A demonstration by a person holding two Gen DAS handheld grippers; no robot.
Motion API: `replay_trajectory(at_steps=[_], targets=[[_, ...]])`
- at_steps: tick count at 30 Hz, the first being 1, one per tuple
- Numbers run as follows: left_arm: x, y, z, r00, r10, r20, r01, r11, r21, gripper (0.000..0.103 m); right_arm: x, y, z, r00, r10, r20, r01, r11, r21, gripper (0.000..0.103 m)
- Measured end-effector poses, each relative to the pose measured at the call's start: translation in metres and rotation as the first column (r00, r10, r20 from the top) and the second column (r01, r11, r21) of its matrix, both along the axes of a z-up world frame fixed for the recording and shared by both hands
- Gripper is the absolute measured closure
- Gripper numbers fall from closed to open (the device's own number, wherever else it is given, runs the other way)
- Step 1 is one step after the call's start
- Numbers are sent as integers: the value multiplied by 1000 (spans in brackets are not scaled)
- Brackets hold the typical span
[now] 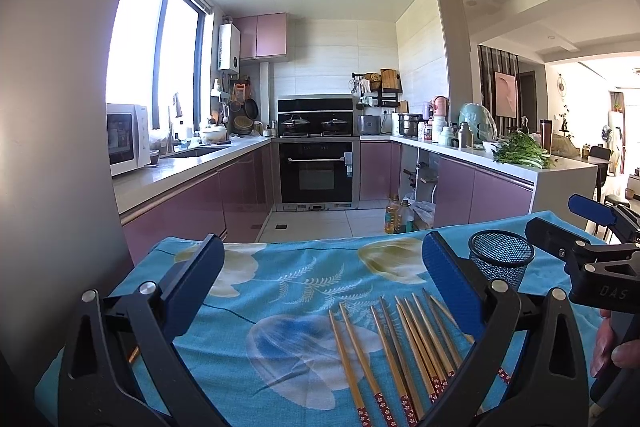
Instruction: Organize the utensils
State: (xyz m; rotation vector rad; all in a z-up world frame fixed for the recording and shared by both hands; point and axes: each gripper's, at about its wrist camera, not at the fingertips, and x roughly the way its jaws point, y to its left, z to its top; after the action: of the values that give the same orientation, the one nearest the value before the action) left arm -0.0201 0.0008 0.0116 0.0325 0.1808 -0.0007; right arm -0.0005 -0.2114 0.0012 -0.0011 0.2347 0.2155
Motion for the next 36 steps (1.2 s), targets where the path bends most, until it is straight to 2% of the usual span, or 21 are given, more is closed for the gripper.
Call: replay_trajectory(at_steps=[36], targets=[[1, -2, -1, 1000, 0, 0, 0, 1000, 4, 5, 1, -6, -2, 1000, 3, 4, -3, 1000, 12, 7]])
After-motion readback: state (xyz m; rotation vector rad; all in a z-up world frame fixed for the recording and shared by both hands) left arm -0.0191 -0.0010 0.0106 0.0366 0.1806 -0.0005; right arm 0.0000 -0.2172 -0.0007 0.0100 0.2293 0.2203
